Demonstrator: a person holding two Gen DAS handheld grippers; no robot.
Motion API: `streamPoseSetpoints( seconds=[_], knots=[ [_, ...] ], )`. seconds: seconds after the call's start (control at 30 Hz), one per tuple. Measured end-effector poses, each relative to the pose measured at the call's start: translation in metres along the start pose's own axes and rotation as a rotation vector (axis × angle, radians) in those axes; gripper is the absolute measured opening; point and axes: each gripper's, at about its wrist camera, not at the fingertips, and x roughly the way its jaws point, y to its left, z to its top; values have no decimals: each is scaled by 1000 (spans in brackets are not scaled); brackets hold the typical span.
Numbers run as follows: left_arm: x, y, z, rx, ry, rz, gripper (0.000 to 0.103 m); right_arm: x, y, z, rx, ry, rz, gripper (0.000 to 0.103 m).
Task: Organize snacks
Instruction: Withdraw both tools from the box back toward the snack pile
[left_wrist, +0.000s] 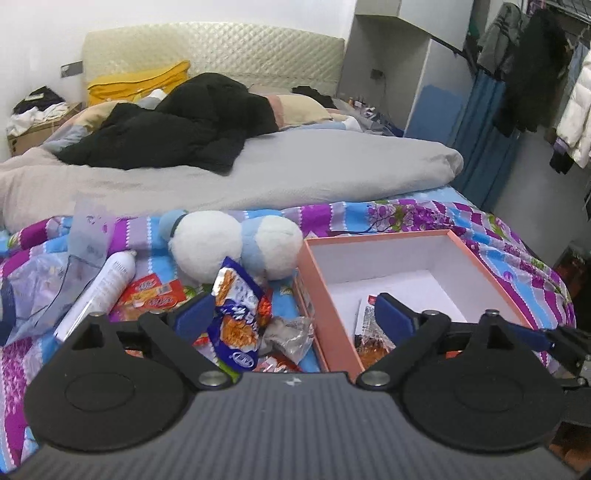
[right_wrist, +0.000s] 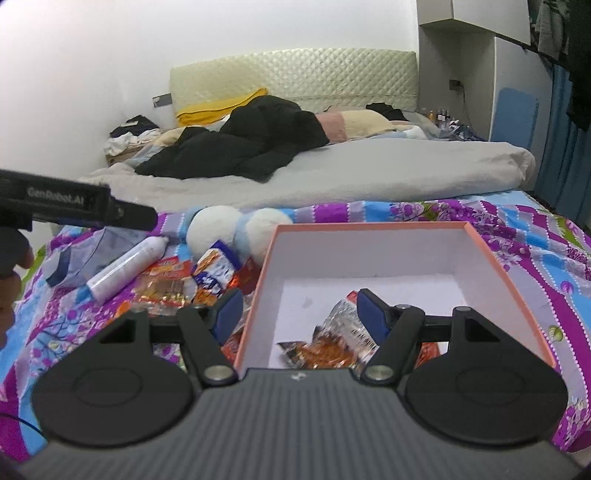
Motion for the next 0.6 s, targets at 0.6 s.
streamPoseSetpoints(
  seconds=[0.6],
  knots=[
    [-33,17,-89,-17,91,7,100,-28,55,-43,-57,46,54,70]
  ],
)
